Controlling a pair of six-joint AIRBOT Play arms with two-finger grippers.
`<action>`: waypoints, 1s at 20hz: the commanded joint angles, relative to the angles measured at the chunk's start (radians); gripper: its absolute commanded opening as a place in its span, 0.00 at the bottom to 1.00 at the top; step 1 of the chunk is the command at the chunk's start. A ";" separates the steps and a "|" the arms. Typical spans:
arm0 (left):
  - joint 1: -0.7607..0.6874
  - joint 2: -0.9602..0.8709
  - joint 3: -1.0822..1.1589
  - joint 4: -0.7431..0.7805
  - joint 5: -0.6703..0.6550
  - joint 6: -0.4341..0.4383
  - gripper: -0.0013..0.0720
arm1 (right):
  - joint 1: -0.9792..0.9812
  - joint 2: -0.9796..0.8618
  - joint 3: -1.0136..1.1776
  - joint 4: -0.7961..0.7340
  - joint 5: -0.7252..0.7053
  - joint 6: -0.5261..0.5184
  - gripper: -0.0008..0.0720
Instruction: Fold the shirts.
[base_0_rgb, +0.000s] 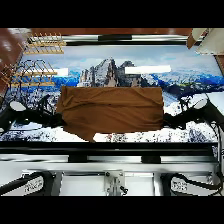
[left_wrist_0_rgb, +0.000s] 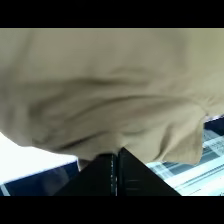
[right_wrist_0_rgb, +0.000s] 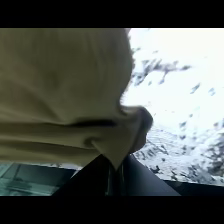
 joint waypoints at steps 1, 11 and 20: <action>0.002 -0.005 0.169 0.001 -0.026 0.028 0.05 | 0.010 0.021 0.124 0.003 -0.039 -0.001 0.10; 0.003 -0.463 0.708 -0.017 -0.050 -0.089 0.06 | 0.167 -0.277 0.554 -0.122 -0.241 0.108 0.10; 0.003 -0.662 0.862 -0.054 0.011 -0.130 0.09 | 0.177 -0.424 0.654 -0.138 -0.256 0.171 0.29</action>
